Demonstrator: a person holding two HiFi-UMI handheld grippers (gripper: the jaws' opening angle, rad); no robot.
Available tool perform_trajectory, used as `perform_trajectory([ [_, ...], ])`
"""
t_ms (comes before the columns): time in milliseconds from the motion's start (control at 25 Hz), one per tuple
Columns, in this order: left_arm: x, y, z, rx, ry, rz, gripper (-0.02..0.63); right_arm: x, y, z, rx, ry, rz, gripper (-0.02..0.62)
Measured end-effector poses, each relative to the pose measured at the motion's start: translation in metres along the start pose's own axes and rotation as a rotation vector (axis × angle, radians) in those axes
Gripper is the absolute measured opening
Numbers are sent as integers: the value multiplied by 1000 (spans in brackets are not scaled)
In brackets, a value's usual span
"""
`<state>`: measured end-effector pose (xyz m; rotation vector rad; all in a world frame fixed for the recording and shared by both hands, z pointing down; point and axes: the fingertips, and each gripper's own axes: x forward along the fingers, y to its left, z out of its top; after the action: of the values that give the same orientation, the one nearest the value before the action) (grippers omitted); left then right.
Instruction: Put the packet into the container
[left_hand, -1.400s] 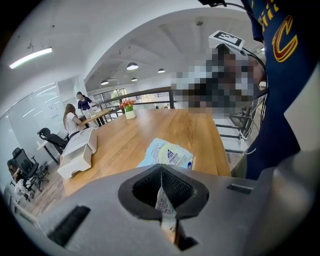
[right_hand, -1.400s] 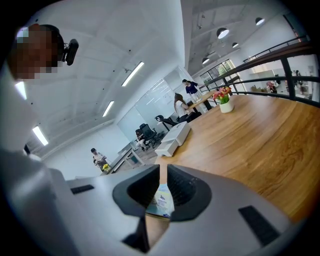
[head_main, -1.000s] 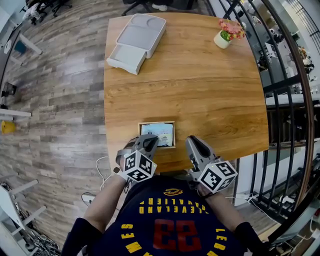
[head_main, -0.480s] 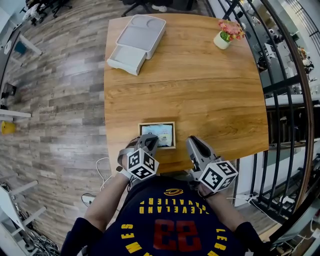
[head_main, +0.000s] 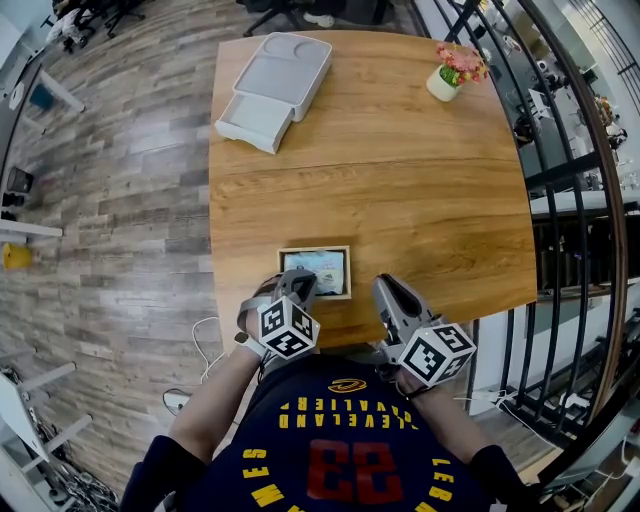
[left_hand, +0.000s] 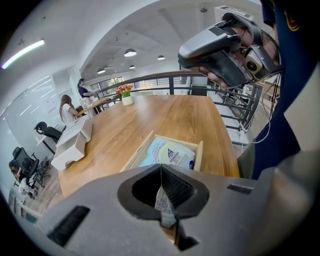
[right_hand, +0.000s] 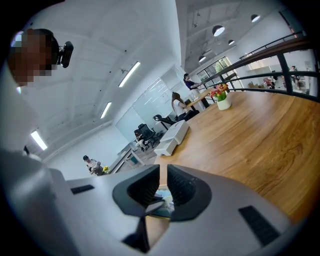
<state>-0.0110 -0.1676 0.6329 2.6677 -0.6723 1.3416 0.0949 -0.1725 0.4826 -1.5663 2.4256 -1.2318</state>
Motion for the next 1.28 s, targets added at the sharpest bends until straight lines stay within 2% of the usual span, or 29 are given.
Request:
perform_trajectory([
  [280,2,0,0,-15,2,-19,19,1,1,-1,18,-5,15,54],
  [480,-2,0,7,9,-19,5,126,1,4,-2,23,-5,19,54],
  [640,-11,4,15,-17,-55,22,149,2,7,-3,16,-5,25,54],
  [880,-39,17,39,-99,-163,52,150,4,13,-5,5,-4,37,54],
  [1040,-68,20,63,-140,-271,75,146,5,20,-5,-15,1,51,54],
  [1120,-83,19,76,-171,-329,66,131,5,24,-3,-34,-1,55,54],
  [1280,-105,17,94,-208,-420,35,56,5,33,5,-105,-22,56,54],
])
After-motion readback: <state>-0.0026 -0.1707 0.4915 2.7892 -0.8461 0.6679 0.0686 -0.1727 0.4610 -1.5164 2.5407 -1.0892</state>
